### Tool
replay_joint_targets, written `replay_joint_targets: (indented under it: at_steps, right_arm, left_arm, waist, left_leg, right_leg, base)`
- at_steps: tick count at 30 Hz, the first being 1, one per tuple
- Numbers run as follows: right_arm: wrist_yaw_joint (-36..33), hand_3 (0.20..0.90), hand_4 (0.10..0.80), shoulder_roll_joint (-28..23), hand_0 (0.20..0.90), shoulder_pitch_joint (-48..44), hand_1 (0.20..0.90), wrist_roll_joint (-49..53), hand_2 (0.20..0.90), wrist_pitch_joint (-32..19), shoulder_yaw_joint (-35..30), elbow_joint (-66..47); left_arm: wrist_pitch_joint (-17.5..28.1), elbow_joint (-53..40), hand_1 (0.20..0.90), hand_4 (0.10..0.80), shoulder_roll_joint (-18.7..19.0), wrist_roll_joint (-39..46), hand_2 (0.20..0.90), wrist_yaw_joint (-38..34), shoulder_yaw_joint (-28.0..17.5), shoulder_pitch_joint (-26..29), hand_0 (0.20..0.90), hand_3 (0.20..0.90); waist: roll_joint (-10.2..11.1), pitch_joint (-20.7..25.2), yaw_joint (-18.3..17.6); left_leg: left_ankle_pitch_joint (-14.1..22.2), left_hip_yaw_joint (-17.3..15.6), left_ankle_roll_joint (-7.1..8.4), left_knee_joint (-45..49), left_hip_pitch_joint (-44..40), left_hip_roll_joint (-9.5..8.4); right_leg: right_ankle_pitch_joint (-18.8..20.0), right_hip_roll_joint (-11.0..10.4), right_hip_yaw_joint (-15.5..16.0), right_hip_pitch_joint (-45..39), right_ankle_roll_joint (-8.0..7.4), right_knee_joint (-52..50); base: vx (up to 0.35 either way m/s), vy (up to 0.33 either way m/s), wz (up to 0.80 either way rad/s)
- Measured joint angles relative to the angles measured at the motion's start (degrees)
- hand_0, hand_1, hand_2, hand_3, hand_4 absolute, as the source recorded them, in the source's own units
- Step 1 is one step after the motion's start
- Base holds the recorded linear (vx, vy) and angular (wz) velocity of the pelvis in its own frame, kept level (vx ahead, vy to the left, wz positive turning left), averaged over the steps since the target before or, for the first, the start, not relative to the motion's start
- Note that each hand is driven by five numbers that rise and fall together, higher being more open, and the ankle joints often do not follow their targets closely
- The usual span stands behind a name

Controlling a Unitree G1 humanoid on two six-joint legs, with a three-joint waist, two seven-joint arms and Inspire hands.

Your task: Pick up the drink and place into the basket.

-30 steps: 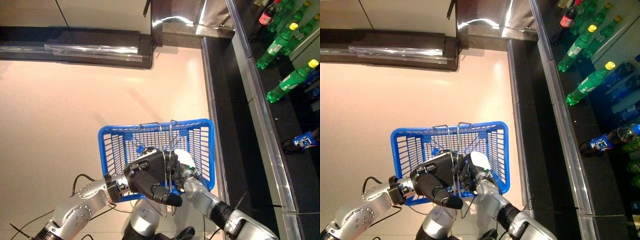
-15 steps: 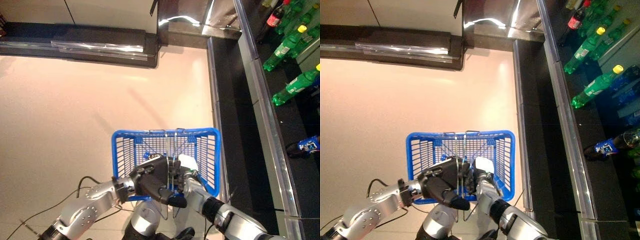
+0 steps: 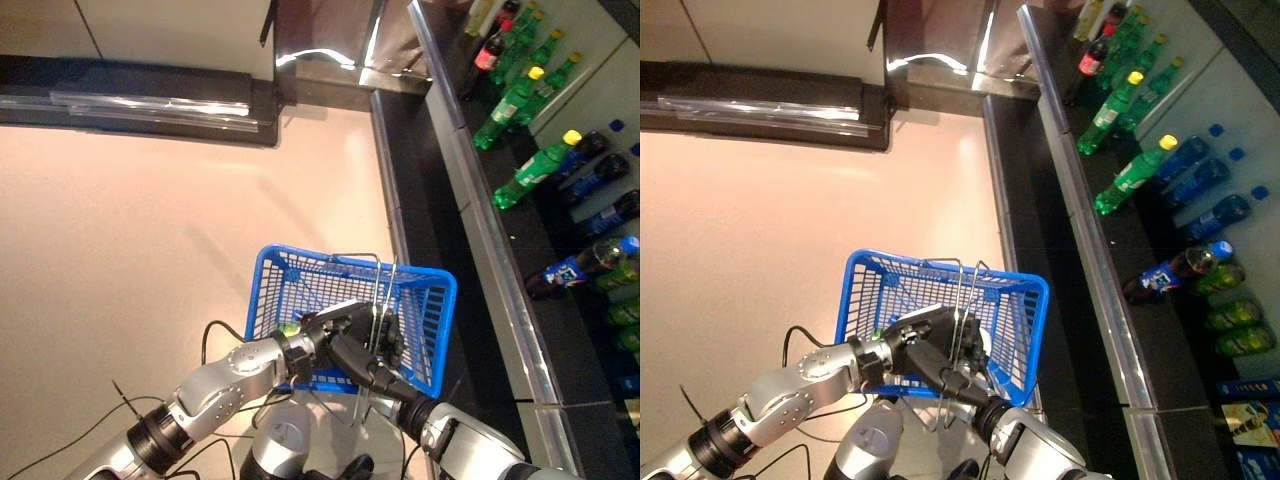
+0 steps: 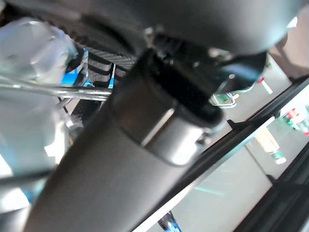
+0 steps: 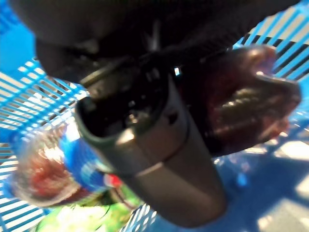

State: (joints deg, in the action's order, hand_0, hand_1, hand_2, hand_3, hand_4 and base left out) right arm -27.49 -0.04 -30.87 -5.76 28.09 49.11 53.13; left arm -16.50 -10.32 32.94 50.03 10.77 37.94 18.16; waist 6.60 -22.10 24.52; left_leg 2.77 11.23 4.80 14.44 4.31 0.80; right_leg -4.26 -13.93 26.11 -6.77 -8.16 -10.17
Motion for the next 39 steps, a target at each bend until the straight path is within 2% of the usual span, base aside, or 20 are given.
replay_joint_targets:
  at_steps: [1, 2, 4, 6, 9, 10, 13, 18, 22, 26, 31, 34, 39]
  right_arm:
    - [0.0, 0.9, 0.8, 0.0, 0.9, 0.0, 0.9, 0.0, 0.9, 0.0, 0.0, 0.0]
    - [-0.5, 0.9, 0.8, 0.1, 0.9, 0.0, 0.9, 0.5, 0.9, -0.7, 0.0, -1.2]
    - [-0.8, 0.9, 0.8, -0.9, 0.9, 0.2, 0.9, 2.1, 0.9, -0.5, 0.1, -5.4]
    - [-1.9, 0.9, 0.8, -2.5, 0.9, 0.2, 0.9, 2.2, 0.9, -0.4, 0.2, -12.5]
    - [-2.2, 0.9, 0.8, -2.7, 0.9, 0.1, 0.9, 2.2, 0.9, -0.3, 0.2, -13.8]
    - [-2.5, 0.9, 0.8, -3.6, 0.9, 0.1, 0.9, 2.1, 0.9, 0.9, 0.1, -17.2]
    - [-1.9, 0.9, 0.8, -6.0, 0.9, 1.2, 0.9, 1.8, 0.9, 2.3, -0.1, -22.6]
    - [-1.2, 0.9, 0.8, -7.4, 0.9, 2.0, 0.9, 1.3, 0.9, 2.5, -0.5, -26.4]
    - [-1.0, 0.9, 0.8, -8.3, 0.9, 2.6, 0.9, 1.3, 0.9, 2.4, -1.5, -29.4]
    - [-0.9, 0.9, 0.8, -9.2, 0.9, 3.3, 0.9, 1.5, 0.9, 2.4, -3.6, -34.8]
    - [-0.9, 0.9, 0.8, -10.1, 0.9, 4.6, 0.9, 1.6, 0.9, 2.4, -8.2, -40.8]
    - [-0.9, 0.9, 0.8, -13.6, 0.9, 5.9, 0.9, 1.5, 0.9, 1.8, -13.0, -47.1]
    - [-1.2, 0.9, 0.8, -17.2, 0.9, 6.8, 0.9, 1.7, 0.9, 0.5, -18.7, -49.6]
  left_arm:
    - [0.0, 0.0, 0.3, 0.1, 0.0, 0.0, 0.3, 0.0, 0.0, 0.0, 0.3, 0.2]
    - [0.4, 1.7, 0.3, 0.1, -1.1, -1.3, 0.3, -2.3, 0.0, 1.3, 0.3, 0.2]
    - [0.6, 2.2, 0.3, 0.1, -1.0, -1.7, 0.3, -4.1, 0.0, 1.7, 0.3, 0.2]
    - [0.9, 2.4, 0.3, 0.1, -1.0, -3.6, 0.3, -7.0, 0.0, 1.8, 0.3, 0.2]
    - [0.9, 2.4, 0.3, 0.1, -1.0, -3.7, 0.3, -7.7, 0.0, 1.8, 0.3, 0.2]
    - [2.2, 2.4, 0.3, 0.1, -1.2, -4.8, 0.3, -9.1, -0.1, 1.9, 0.3, 0.2]
    - [3.5, 2.3, 0.3, 0.1, -2.5, -6.9, 0.3, -10.0, -0.2, 1.9, 0.3, 0.2]
    - [4.2, 2.2, 0.3, 0.1, -4.4, -12.8, 0.3, -13.7, -0.6, 2.0, 0.3, 0.2]
    - [4.5, 2.2, 0.3, 0.1, -6.1, -15.5, 0.3, -17.3, -1.1, 2.0, 0.3, 0.2]
    - [4.7, 1.8, 0.3, 0.1, -8.1, -17.3, 0.3, -21.0, -3.7, 2.0, 0.3, 0.2]
    - [5.6, 1.3, 0.3, 0.1, -8.8, -19.9, 0.3, -24.2, -7.8, 2.0, 0.3, 0.2]
    - [5.6, 1.3, 0.3, 0.1, -8.8, -21.7, 0.3, -26.6, -10.7, 1.2, 0.3, 0.2]
    - [5.6, 1.8, 0.3, 0.1, -8.8, -21.9, 0.3, -30.3, -14.7, -1.0, 0.3, 0.2]
  waist:
    - [0.0, 0.0, 0.0]
    - [0.4, 0.3, -1.9]
    - [0.9, 0.4, -3.0]
    - [1.0, 0.4, -3.8]
    - [1.0, 0.4, -4.2]
    - [1.1, 0.4, -5.9]
    - [1.4, 0.2, -6.1]
    - [2.4, -0.2, -9.8]
    - [3.1, -0.7, -10.7]
    - [3.3, -2.6, -11.9]
    - [3.4, -4.5, -12.6]
    - [3.6, -5.1, -13.2]
    - [4.2, -5.4, -13.8]
  left_leg:
    - [0.0, 0.0, 0.0, 0.0, 0.0, 0.0]
    - [0.0, -0.1, 0.02, 0.6, 0.7, 0.19]
    - [0.1, -1.0, 0.05, 0.7, 1.1, 0.8]
    - [0.1, -2.5, 0.03, 0.7, 1.1, 1.11]
    - [0.1, -2.7, 0.03, 0.8, 1.1, 1.18]
    - [0.1, -2.9, 0.03, 0.9, 1.1, 1.25]
    - [0.4, -4.5, -0.05, 1.2, 1.3, 1.83]
    - [1.0, -6.2, -0.18, 2.1, 1.2, 2.49]
    - [1.6, -7.2, 0.19, 2.9, 1.8, 3.53]
    - [1.7, -7.6, 0.35, 3.1, 1.8, 4.01]
    - [2.2, -8.8, 0.35, 3.8, 1.7, 4.45]
    - [2.2, -8.9, 0.31, 3.9, 1.7, 4.49]
    - [2.9, -9.2, 0.43, 4.9, 1.7, 4.95]
  right_leg:
    - [0.0, 0.0, 0.0, 0.0, 0.0, 0.0]
    - [0.3, 0.2, 0.0, 0.3, 0.09, -0.2]
    - [0.5, 0.3, -1.0, 1.6, 0.25, -0.3]
    - [1.1, 0.7, -2.8, 2.6, 0.45, -0.6]
    - [1.2, 0.7, -3.0, 2.6, 0.48, -0.5]
    - [1.4, 0.7, -3.3, 2.7, 0.5, -0.5]
    - [1.5, 0.8, -4.9, 4.1, 0.73, -1.2]
    - [2.3, 1.4, -6.4, 4.6, 0.95, -0.6]
    - [2.7, 2.3, -7.8, 5.7, 1.43, -0.8]
    - [2.7, 2.7, -8.0, 6.0, 1.6, -0.9]
    - [2.7, 3.0, -9.3, 6.7, 1.77, -1.7]
    - [2.7, 2.9, -9.4, 6.9, 1.77, -1.9]
    - [2.6, 3.4, -9.9, 6.8, 1.86, -2.2]
  base:
    - [-0.006, -0.002, -0.08]
    - [-0.021, -0.001, -0.04]
    - [-0.04, 0.004, -0.23]
    - [-0.04, 0.012, -0.39]
    - [-0.016, 0.005, -0.09]
    - [-0.049, 0.02, -0.06]
    - [-0.053, 0.026, -0.24]
    - [-0.021, 0.004, -0.22]
    - [-0.013, 0.003, -0.16]
    - [-0.009, 0.005, -0.08]
    - [-0.009, 0.016, -0.13]
    - [0.001, 0.0, -0.02]
    - [-0.001, -0.014, -0.05]
